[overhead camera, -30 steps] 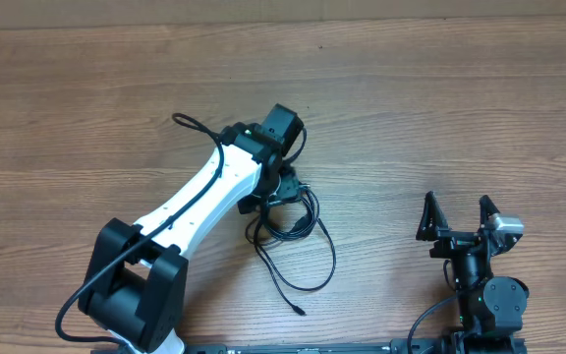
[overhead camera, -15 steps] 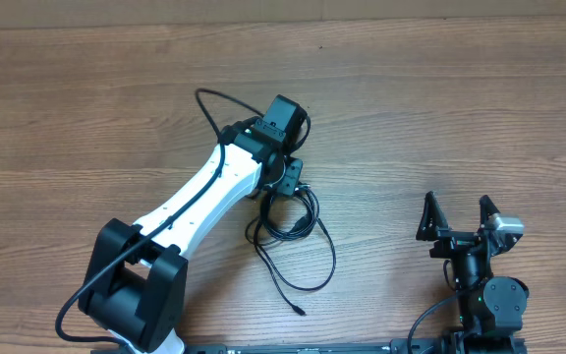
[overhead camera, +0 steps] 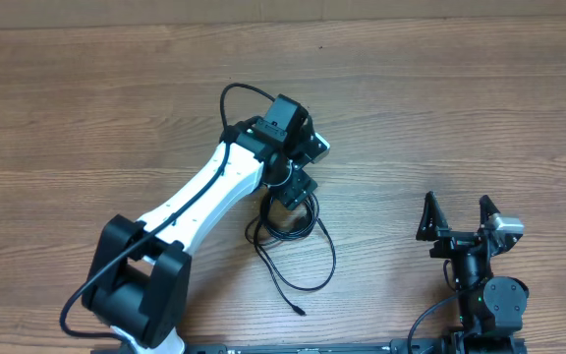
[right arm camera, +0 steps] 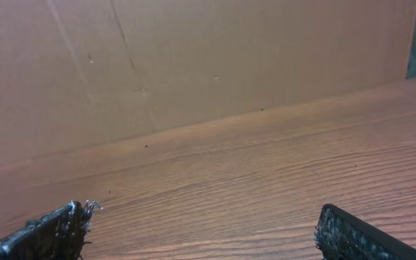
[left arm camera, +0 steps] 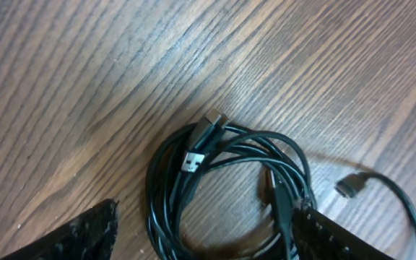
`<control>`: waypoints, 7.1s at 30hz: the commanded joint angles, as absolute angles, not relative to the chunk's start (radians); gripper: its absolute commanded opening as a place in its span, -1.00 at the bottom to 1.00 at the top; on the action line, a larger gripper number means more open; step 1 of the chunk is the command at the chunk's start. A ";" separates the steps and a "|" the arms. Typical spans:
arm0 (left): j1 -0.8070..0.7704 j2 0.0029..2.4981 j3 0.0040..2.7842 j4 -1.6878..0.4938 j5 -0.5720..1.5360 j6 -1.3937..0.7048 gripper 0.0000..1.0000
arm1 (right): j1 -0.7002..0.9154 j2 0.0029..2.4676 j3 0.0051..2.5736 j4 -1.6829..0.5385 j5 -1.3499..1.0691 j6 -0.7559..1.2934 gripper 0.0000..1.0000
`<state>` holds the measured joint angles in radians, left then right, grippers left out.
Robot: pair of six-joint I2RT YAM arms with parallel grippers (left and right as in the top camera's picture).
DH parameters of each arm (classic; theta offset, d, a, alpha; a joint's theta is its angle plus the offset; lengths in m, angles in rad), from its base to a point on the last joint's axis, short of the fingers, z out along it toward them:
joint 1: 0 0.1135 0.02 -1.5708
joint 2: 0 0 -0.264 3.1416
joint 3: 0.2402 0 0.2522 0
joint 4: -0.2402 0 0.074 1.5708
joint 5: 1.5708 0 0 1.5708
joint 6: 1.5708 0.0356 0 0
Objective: Untangle cables
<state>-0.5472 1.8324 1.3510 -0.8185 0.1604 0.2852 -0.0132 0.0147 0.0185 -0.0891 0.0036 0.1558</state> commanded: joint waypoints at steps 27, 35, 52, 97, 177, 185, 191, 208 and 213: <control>-0.542 1.995 1.451 -0.870 0.068 -0.149 -0.92 | -0.014 0.003 0.008 -0.083 -0.002 0.148 1.00; -0.542 1.995 1.454 -0.959 0.086 -0.623 -0.91 | -0.014 0.003 0.008 -0.083 -0.002 0.148 1.00; -0.496 1.995 1.454 -1.152 0.072 -1.128 -0.92 | -0.014 0.003 0.008 -0.083 -0.002 0.148 0.99; -0.379 1.994 1.456 -1.255 0.400 -1.103 -0.92 | -0.014 0.003 0.008 -0.083 -0.002 0.148 1.00; -0.379 1.994 1.522 -1.146 1.049 -0.878 -0.92 | -0.014 0.003 0.008 -0.066 -0.809 1.106 0.97; -0.379 1.994 1.522 -1.035 1.202 -0.947 -0.92 | 0.005 0.070 0.008 -0.066 -0.818 1.325 0.77; -0.379 1.994 1.522 -0.918 1.259 -1.000 -0.92 | 0.090 0.184 0.008 -0.060 -0.748 1.395 0.75; -0.385 1.994 1.522 -0.773 1.373 -1.060 -0.91 | 0.310 0.428 0.008 -0.048 -0.250 1.304 0.54; -0.397 1.994 1.522 -0.773 1.388 -1.087 -0.92 | 0.363 0.554 0.008 0.086 -0.168 1.246 0.43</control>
<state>-0.3824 1.9842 1.5002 -0.7769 1.3319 -1.0538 0.3405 0.5091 0.0185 0.0418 -0.2707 1.2854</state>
